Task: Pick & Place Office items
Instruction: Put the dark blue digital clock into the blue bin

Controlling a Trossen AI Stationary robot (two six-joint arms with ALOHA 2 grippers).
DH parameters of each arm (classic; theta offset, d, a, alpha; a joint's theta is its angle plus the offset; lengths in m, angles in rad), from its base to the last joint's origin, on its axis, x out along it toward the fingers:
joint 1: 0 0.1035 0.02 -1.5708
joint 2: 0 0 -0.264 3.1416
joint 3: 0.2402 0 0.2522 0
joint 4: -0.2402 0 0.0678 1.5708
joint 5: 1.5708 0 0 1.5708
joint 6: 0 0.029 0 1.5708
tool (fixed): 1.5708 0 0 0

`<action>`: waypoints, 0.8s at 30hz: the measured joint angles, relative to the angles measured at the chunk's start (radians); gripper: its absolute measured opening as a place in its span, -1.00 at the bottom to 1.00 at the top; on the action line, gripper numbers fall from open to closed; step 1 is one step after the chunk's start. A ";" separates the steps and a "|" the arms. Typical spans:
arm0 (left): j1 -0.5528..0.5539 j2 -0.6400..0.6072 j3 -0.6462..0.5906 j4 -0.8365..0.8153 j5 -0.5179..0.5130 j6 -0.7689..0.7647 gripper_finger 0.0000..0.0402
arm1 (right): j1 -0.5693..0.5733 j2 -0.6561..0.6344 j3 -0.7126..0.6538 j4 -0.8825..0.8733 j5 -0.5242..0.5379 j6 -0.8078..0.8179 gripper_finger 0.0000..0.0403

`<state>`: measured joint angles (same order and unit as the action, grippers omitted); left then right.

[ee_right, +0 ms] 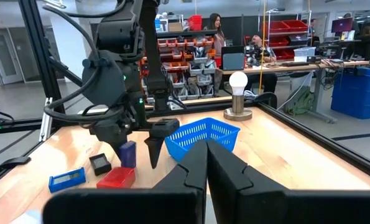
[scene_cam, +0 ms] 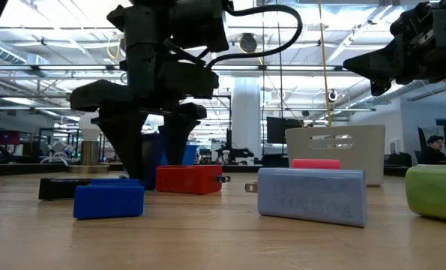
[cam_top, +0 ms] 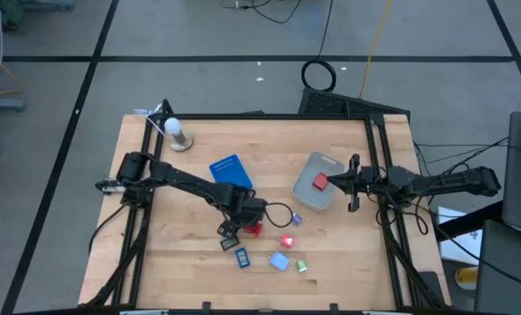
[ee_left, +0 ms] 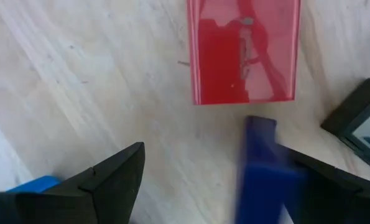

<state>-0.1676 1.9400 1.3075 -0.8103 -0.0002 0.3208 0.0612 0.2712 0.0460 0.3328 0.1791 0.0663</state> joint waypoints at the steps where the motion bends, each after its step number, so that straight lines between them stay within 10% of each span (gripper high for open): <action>1: 0.000 0.000 0.000 0.002 0.000 0.003 0.66 | 0.000 0.000 0.000 0.000 0.000 0.000 -1.00; 24: -0.052 0.000 0.000 -0.049 0.003 -0.014 -0.19 | 0.000 0.001 0.000 0.000 0.002 -0.007 -1.00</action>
<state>-0.2193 1.9400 1.3079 -0.8589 0.0032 0.3073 0.0612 0.2718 0.0460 0.3325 0.1810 0.0593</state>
